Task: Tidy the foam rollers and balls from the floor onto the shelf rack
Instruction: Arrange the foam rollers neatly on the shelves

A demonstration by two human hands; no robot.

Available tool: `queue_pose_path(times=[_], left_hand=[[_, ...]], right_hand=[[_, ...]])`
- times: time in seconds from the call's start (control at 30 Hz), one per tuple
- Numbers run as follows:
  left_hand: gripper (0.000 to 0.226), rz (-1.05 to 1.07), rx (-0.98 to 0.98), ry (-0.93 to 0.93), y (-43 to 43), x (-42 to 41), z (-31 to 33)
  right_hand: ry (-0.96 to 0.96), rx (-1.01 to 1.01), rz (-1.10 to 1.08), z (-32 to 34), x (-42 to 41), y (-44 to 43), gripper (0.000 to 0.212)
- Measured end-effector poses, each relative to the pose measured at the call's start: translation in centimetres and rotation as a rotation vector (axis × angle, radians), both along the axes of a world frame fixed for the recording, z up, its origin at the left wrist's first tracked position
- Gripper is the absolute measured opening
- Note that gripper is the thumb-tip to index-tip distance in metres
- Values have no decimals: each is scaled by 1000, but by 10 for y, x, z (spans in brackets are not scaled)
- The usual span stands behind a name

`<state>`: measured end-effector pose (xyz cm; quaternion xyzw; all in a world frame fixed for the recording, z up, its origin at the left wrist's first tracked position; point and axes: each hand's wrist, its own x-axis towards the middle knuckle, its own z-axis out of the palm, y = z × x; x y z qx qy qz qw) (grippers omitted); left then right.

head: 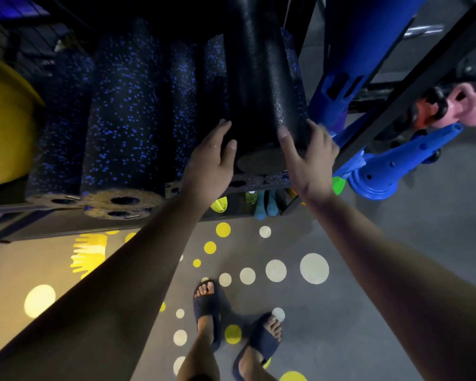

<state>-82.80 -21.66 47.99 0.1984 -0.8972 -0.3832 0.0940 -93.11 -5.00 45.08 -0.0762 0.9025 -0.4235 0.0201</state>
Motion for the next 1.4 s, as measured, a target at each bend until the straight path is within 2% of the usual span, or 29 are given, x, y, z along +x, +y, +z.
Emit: queue_pose_path(times=[0.07, 0.13, 0.2, 0.3, 0.4, 0.5, 0.6, 0.73, 0.87, 1.0, 1.17, 1.23, 1.4], left_hand=[[42, 17, -174, 94, -19, 26, 10], [39, 67, -365, 211, -45, 55, 20], [38, 142, -547, 250, -75, 85, 24], [52, 309, -674, 80, -110, 131, 9], [90, 377, -489, -105, -127, 157, -11], [116, 178, -280, -157, -142, 161, -19], [110, 101, -278, -147, -157, 161, -23], [96, 166, -282, -11, -171, 159, -23], [87, 192, -287, 98, -202, 148, -20], [89, 139, -273, 101, -234, 138, -22], [89, 105, -270, 125, -252, 139, -24], [87, 113, -264, 153, -250, 135, -18], [86, 130, -204, 232, -231, 112, 1]], right_hand=[[306, 54, 26, 11, 25, -11, 54], [469, 62, 78, 19, 49, -29, 34], [464, 51, 146, 20, 75, -54, 26], [398, 49, 255, 4, 107, -88, 22], [262, -14, 261, -21, 128, -110, 25], [-92, -27, 192, -40, 143, -121, 23], [-406, 121, 191, -53, 154, -133, 39], [-658, 110, 130, -61, 170, -149, 52], [-757, -6, 59, -113, 167, -166, 44], [-741, -45, -25, -73, 172, -204, 33], [-817, -393, -226, -69, 175, -233, 53], [-808, -371, -271, -72, 173, -236, 53], [-730, -391, -292, -52, 171, -225, 37]])
